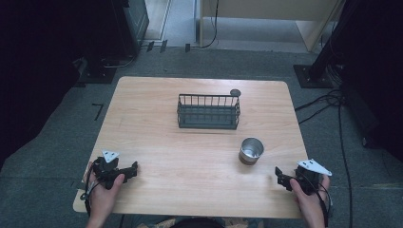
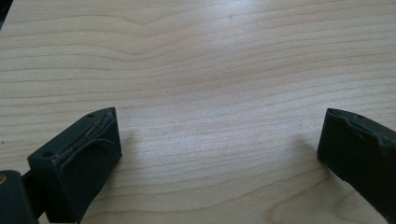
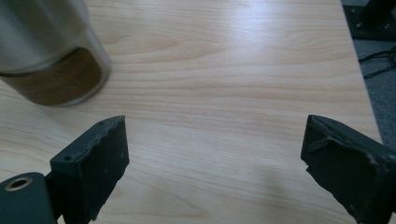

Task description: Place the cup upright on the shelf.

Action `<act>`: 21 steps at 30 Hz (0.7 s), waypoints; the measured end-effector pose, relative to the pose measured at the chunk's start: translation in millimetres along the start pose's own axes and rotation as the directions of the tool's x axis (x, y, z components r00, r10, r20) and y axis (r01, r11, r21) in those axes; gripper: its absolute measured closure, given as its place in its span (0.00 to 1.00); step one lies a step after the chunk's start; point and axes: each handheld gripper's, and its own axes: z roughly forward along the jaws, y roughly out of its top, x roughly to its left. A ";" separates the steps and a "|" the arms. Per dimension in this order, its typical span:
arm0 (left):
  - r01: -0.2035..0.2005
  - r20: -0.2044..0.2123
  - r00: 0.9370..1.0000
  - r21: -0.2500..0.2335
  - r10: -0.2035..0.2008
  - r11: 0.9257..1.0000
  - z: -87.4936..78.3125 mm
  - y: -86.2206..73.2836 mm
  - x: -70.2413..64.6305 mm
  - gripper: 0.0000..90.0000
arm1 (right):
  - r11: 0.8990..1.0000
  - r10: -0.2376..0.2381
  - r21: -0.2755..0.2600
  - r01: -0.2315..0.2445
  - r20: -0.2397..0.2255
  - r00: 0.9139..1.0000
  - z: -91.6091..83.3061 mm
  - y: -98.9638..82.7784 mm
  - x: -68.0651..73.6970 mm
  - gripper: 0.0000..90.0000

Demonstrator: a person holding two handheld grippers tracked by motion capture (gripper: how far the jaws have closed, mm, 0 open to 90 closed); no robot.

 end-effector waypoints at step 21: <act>0.000 0.000 1.000 0.000 0.000 1.000 0.0 0.0 0.0 0.00 | 0.997 -0.074 -0.018 0.073 -0.106 0.992 3.8 21.2 42.3 0.01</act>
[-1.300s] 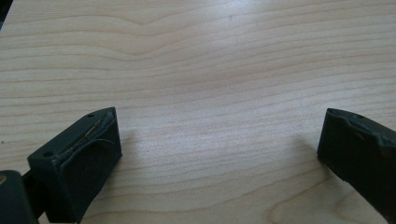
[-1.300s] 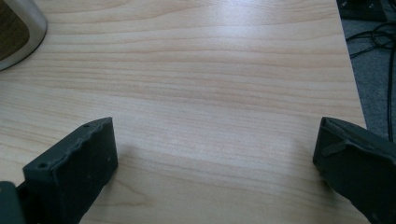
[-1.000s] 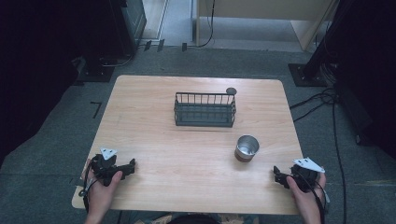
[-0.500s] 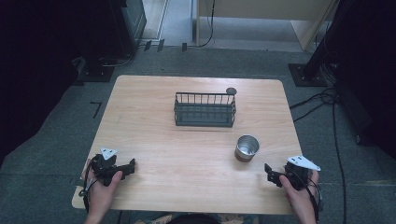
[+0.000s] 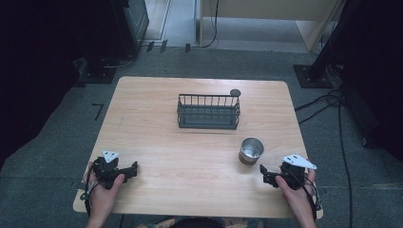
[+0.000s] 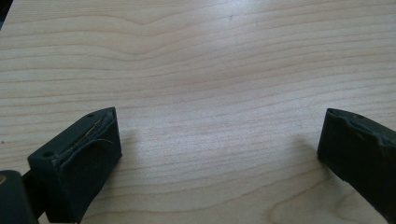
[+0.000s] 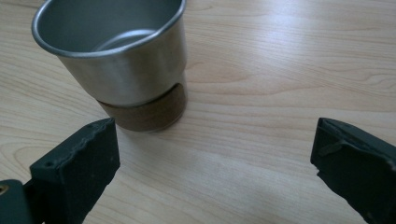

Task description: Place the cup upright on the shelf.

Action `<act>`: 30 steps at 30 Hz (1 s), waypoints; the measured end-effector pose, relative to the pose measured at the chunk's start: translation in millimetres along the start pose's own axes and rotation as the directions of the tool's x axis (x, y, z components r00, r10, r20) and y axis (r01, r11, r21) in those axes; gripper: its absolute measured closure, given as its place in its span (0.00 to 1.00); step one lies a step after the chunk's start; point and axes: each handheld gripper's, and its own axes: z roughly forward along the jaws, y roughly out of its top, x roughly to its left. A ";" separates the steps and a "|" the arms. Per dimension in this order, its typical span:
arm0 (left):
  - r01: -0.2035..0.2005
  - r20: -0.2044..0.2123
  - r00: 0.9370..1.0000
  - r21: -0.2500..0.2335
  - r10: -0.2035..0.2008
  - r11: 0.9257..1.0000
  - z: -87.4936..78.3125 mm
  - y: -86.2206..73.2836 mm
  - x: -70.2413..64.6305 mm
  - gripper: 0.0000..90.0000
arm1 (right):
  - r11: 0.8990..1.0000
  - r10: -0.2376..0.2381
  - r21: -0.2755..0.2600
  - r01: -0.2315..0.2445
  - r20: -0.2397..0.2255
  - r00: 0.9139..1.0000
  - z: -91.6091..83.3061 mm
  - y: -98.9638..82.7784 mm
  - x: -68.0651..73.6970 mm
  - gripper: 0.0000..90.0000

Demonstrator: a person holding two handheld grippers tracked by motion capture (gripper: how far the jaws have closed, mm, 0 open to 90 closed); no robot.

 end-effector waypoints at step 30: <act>0.000 0.000 1.000 0.000 0.000 1.000 0.0 0.0 0.0 0.00 | 0.997 -0.082 -0.006 0.082 -0.066 0.994 25.5 28.5 36.0 0.00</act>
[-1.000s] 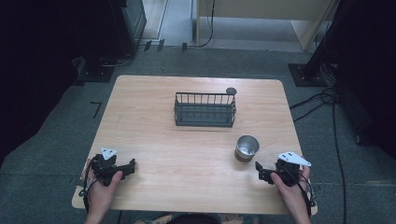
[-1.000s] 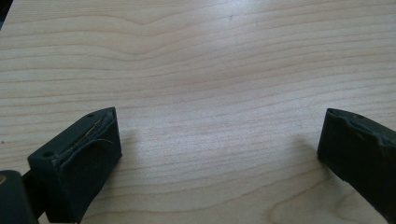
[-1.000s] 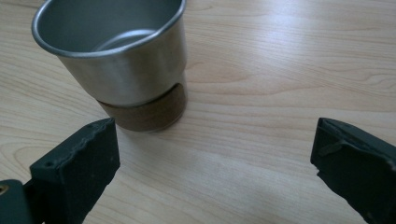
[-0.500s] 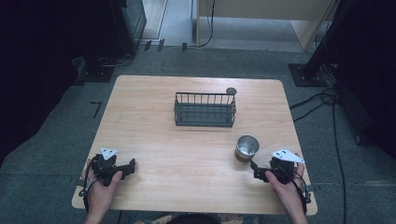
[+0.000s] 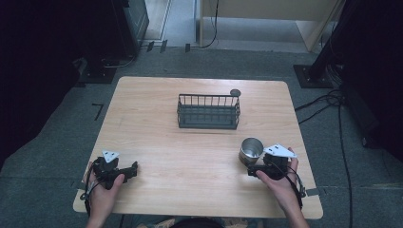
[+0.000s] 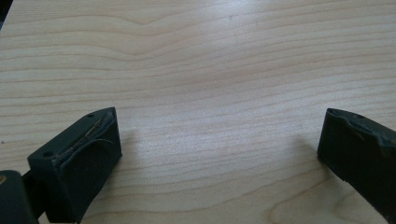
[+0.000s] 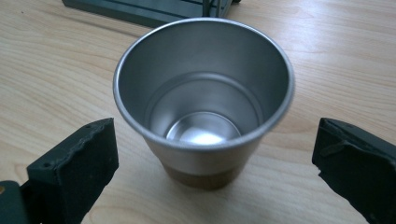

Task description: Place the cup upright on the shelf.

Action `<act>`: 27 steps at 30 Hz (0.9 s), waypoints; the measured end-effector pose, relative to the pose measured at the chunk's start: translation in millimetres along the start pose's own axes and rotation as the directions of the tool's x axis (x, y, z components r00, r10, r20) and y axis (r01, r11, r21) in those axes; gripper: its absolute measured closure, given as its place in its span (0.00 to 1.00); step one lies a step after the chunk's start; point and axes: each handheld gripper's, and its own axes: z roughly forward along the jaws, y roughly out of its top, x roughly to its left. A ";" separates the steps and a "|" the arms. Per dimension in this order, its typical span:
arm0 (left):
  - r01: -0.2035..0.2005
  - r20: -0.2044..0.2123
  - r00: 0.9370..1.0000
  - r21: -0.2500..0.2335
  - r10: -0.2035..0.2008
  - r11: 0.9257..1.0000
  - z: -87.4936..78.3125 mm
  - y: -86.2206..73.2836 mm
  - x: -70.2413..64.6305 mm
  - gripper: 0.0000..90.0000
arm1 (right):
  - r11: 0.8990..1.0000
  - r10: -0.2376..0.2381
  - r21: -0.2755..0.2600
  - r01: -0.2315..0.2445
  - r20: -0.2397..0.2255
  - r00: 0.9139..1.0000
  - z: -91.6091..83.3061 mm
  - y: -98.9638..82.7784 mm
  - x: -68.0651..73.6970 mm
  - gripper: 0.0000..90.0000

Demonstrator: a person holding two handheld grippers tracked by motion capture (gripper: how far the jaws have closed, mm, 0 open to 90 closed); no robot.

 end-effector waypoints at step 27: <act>0.000 0.000 1.000 0.000 0.000 1.000 0.0 0.0 0.0 0.00 | 1.000 -0.012 0.015 0.012 0.047 0.999 29.2 14.1 13.6 0.20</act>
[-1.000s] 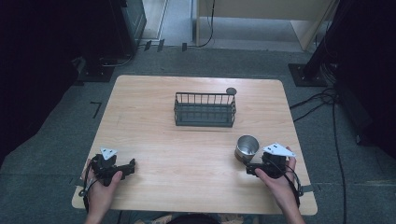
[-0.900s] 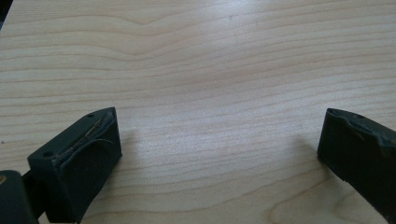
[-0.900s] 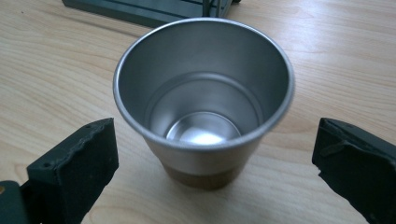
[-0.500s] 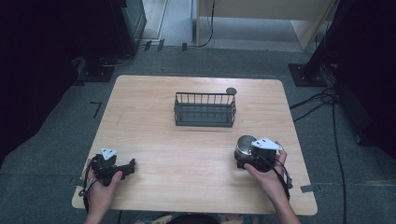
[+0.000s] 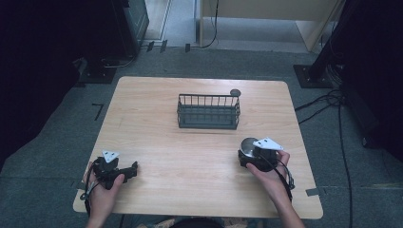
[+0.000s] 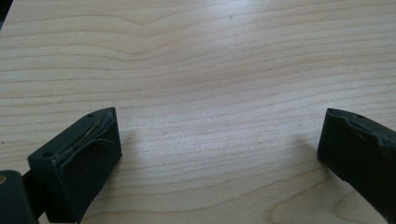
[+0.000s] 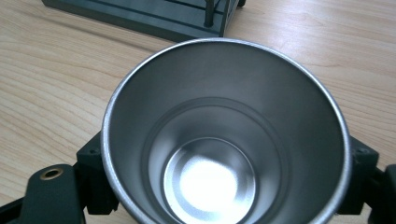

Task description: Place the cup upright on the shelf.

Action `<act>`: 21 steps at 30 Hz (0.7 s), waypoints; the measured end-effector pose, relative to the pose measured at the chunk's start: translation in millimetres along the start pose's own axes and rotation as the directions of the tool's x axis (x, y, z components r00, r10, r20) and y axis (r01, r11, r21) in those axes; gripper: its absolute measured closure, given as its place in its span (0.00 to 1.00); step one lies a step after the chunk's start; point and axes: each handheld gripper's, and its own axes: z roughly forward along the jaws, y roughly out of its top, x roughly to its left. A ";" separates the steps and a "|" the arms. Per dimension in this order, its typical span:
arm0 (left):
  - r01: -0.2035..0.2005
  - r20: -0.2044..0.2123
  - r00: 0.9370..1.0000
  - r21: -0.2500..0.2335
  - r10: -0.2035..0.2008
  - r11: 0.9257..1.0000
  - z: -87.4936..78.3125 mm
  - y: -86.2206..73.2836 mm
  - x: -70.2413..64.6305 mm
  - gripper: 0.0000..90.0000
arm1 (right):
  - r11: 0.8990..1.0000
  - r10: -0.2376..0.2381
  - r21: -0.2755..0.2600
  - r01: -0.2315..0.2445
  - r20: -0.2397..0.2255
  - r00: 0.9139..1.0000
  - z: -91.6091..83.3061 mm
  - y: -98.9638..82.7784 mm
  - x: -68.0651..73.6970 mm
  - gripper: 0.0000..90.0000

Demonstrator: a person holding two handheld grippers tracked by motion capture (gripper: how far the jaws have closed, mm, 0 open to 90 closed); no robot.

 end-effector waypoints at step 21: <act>0.000 0.000 1.000 -0.001 0.000 1.000 0.0 0.0 0.0 0.00 | 0.999 -0.016 -0.036 0.014 -0.049 0.999 -3.0 20.7 12.5 0.20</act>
